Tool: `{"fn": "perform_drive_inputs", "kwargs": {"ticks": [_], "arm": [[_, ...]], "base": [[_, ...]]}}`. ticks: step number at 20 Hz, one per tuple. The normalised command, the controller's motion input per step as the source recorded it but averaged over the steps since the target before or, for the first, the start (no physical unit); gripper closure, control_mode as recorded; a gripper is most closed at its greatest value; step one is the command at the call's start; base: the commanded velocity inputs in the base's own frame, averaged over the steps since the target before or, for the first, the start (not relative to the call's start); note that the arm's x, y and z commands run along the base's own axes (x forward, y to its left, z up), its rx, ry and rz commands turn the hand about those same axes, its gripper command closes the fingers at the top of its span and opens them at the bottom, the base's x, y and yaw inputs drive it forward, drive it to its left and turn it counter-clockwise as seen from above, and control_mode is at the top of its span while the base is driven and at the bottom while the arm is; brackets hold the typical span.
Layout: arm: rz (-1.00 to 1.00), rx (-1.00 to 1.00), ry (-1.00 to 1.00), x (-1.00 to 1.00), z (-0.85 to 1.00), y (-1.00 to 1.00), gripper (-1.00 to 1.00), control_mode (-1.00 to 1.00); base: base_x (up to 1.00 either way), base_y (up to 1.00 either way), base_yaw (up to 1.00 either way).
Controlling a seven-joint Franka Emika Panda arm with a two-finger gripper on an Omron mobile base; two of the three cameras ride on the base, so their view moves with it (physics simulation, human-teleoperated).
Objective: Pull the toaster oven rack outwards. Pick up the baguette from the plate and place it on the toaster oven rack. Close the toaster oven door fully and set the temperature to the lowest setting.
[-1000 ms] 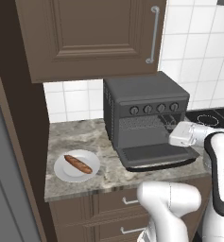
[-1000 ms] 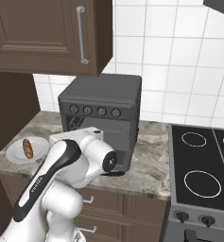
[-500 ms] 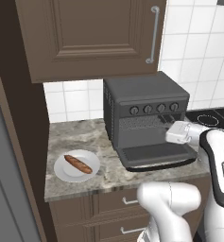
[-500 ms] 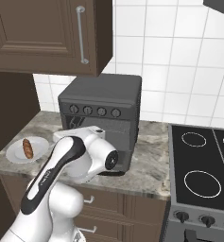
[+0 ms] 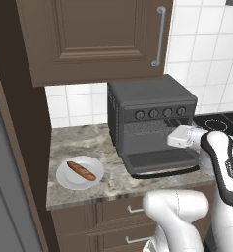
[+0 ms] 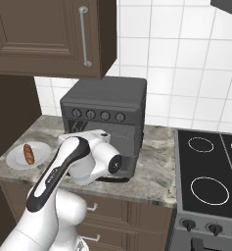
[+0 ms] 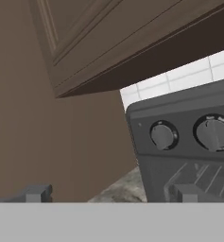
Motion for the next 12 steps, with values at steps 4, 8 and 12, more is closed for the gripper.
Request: {"fn": "perform_drive_inputs", "kwargs": {"ticks": [4,8,12], "arm": [[-0.05,-0.04,-0.05,0.23,-0.22,0.0,-1.0,-1.0],[-0.04,-0.07,-0.07,0.25,-0.18,0.0,-1.0,-1.0],[-0.03,-0.11,-0.05,0.3,-0.15,0.0,-1.0,-1.0]], "base": [[0.0,0.0,0.0],[0.0,0.0,0.0],[0.0,0.0,0.0]]}}
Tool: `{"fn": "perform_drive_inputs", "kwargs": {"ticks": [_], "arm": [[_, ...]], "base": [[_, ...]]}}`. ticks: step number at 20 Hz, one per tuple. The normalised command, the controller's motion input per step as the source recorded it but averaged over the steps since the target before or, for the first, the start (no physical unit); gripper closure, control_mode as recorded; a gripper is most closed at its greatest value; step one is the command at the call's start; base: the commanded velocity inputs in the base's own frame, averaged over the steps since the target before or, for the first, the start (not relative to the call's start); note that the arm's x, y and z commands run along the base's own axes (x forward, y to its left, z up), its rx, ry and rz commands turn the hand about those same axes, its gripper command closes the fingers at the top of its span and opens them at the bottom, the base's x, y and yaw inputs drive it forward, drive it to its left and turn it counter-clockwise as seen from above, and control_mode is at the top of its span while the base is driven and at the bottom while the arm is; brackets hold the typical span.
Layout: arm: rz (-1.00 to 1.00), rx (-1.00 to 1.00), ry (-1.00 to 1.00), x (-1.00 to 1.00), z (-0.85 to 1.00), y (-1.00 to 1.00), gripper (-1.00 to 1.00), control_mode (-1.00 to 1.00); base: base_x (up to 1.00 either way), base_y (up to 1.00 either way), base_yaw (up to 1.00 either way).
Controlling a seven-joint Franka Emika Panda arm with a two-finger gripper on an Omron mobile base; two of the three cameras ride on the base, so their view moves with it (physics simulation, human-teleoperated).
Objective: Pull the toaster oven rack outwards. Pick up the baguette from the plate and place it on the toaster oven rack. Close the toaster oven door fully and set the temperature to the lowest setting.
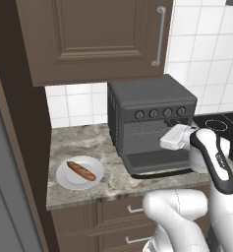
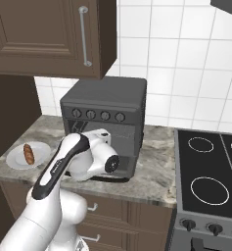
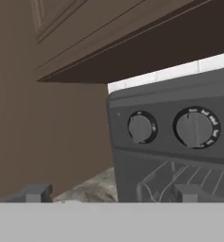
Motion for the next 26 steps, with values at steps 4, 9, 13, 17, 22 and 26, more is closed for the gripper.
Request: {"fn": "perform_drive_inputs", "kwargs": {"ticks": [4,9,13,17,22,26], "arm": [[-0.05,-0.13,-0.04,0.35,-0.22,0.0,-1.0,-1.0],[-0.06,-0.07,0.0,0.41,-0.08,0.0,-1.0,-1.0],[-0.12,0.04,0.0,0.58,-0.09,-0.3,-1.0,-1.0],[-0.13,0.05,0.01,0.61,-0.2,-0.37,-1.0,-1.0],[-0.14,0.01,0.0,0.49,-0.3,-0.41,-1.0,-1.0],[-0.16,0.02,0.0,0.27,-0.41,-0.45,-1.0,-1.0]], "base": [[0.0,0.0,0.0],[0.0,0.0,0.0],[0.0,0.0,0.0],[0.0,0.0,0.0],[0.0,0.0,0.0],[0.0,0.0,0.0]]}}
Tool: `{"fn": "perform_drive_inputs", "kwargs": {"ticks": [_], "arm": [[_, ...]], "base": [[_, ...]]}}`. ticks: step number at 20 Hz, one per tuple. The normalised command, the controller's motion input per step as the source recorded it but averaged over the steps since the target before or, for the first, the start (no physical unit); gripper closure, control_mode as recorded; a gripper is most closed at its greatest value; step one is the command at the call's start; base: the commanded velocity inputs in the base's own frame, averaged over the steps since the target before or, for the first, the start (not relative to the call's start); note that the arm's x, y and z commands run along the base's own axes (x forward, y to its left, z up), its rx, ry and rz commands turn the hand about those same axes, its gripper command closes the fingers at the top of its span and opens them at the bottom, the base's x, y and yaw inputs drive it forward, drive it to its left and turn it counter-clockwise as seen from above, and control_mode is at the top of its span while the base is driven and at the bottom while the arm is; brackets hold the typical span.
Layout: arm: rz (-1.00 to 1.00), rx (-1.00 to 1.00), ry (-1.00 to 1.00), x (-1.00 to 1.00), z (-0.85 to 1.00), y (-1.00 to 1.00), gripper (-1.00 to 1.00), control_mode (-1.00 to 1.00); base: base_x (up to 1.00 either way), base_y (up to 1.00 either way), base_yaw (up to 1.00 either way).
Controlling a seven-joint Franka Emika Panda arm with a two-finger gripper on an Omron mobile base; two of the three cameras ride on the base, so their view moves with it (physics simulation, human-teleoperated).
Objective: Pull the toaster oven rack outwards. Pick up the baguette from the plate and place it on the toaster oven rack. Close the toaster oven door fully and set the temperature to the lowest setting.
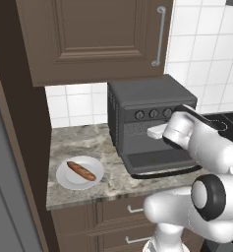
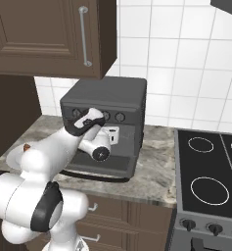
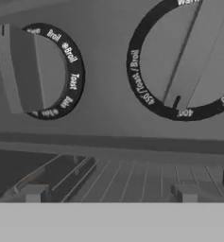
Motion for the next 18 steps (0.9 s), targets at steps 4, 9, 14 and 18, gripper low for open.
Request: {"fn": "perform_drive_inputs", "kwargs": {"ticks": [4,9,14,18], "arm": [[-0.2,0.0,0.0,0.15,-0.52,-0.53,-1.0,-1.0],[-0.22,-0.06,0.01,0.02,-0.61,-0.51,-1.0,-1.0],[-0.09,0.01,0.0,0.0,-0.16,-0.23,-1.0,-1.0],[0.0,0.11,-0.03,-0.02,0.13,-0.26,-1.0,-1.0]], "base": [[0.0,0.0,0.0],[0.0,0.0,0.0],[0.0,0.0,0.0],[0.0,0.0,0.0]]}}
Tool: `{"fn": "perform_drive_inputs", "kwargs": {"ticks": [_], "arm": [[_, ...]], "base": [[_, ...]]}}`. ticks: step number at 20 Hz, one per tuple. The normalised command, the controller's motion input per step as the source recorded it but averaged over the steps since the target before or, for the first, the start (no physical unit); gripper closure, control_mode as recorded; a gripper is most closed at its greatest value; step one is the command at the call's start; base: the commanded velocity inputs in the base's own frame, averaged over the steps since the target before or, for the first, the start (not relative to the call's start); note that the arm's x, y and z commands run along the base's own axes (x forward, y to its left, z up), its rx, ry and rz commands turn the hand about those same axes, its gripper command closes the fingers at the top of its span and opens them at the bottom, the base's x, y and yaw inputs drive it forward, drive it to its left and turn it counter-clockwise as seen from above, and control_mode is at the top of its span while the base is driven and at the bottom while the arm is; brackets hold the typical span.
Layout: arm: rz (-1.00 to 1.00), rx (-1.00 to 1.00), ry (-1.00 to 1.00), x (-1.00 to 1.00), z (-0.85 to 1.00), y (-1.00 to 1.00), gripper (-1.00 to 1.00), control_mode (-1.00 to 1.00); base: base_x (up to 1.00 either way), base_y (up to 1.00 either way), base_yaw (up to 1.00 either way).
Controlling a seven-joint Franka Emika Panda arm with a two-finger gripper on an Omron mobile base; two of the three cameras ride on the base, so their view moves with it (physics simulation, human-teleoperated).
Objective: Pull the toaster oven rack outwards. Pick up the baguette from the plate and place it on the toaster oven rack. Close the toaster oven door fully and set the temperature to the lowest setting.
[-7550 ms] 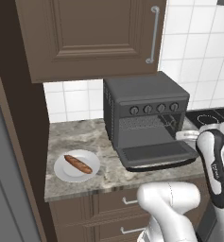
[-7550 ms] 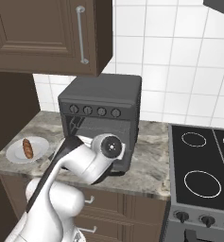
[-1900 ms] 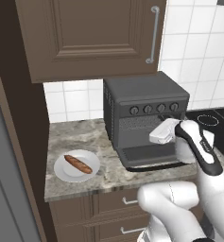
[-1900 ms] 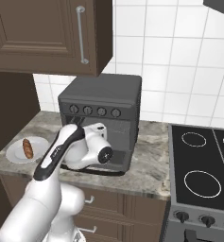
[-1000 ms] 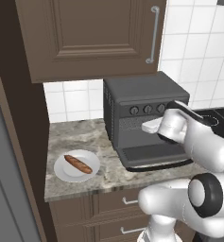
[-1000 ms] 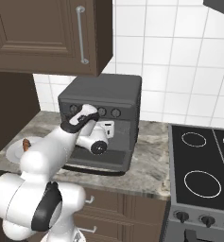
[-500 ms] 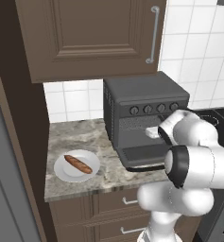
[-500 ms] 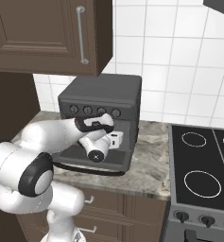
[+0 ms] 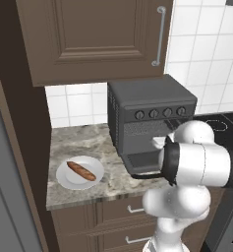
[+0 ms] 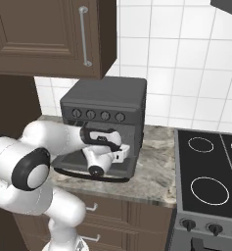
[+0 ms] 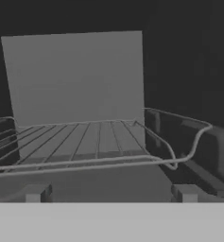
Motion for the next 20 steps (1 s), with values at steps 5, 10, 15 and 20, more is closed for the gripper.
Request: {"fn": "perform_drive_inputs", "kwargs": {"ticks": [5,10,15,20], "arm": [[0.0,0.11,-0.11,-0.23,0.39,-0.45,-1.0,-1.0],[0.01,0.06,-0.14,-0.28,0.25,-0.16,-1.0,-1.0],[0.03,-0.04,-0.06,-0.01,0.0,0.42,-1.0,-1.0],[0.0,0.0,-0.04,0.0,0.0,0.25,-1.0,-1.0]], "base": [[0.0,0.0,0.0],[0.0,0.0,0.0],[0.0,0.0,0.0],[0.0,0.0,0.0]]}}
